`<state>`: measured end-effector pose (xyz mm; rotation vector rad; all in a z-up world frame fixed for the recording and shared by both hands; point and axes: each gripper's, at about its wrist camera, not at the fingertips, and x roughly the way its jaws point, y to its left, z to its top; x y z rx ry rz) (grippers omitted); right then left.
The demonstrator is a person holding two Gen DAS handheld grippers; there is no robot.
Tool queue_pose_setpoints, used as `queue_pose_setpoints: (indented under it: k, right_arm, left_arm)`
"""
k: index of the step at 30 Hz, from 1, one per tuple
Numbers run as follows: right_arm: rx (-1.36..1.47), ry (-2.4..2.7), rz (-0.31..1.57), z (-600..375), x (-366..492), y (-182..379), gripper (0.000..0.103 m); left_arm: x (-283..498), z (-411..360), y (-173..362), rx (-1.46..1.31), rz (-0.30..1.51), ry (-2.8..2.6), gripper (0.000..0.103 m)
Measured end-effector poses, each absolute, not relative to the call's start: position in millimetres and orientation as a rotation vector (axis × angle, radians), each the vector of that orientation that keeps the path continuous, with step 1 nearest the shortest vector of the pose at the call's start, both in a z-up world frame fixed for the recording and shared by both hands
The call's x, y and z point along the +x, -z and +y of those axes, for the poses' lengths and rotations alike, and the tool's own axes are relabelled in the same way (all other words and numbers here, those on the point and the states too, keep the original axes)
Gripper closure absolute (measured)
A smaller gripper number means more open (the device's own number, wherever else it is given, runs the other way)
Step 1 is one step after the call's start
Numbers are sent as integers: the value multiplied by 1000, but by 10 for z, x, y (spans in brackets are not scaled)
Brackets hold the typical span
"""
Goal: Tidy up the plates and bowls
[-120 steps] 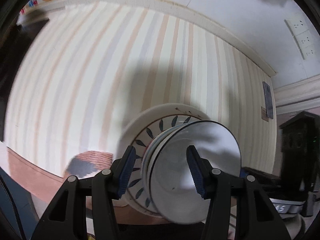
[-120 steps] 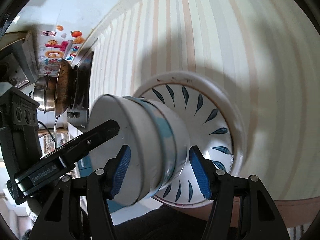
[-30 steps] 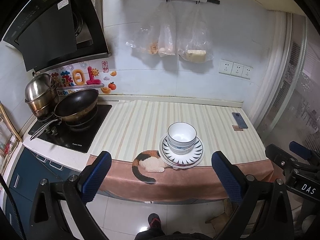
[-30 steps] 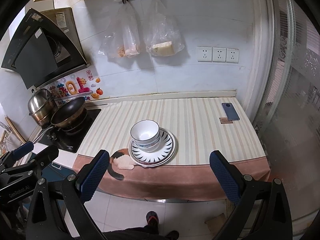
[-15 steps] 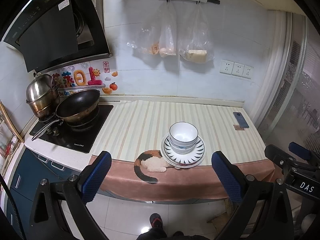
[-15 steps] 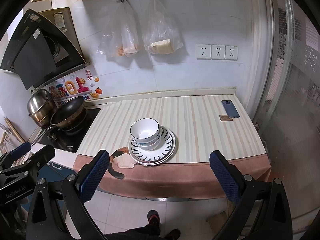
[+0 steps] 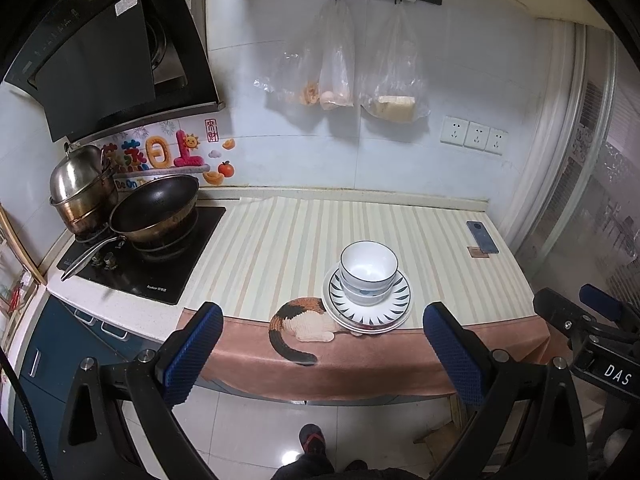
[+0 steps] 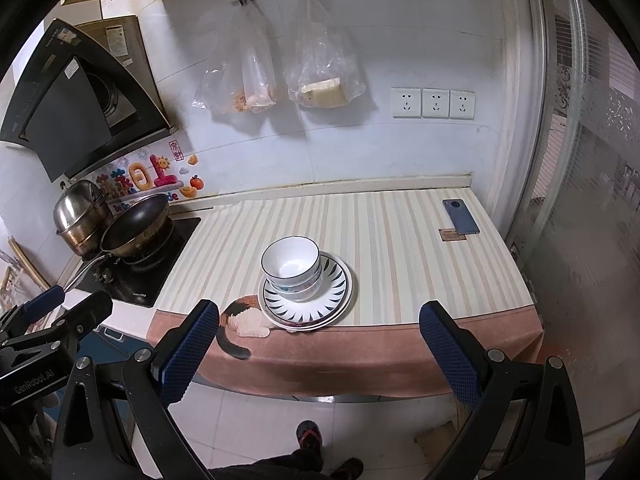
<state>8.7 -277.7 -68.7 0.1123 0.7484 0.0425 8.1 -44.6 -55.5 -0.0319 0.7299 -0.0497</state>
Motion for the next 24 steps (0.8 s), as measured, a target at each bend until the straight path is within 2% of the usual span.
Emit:
queue_pose_setpoints:
  k: [24]
  right_arm:
    - [105, -45, 757, -2752, 150, 713, 1]
  left_arm:
    - [168, -378, 575, -19, 728, 69, 0]
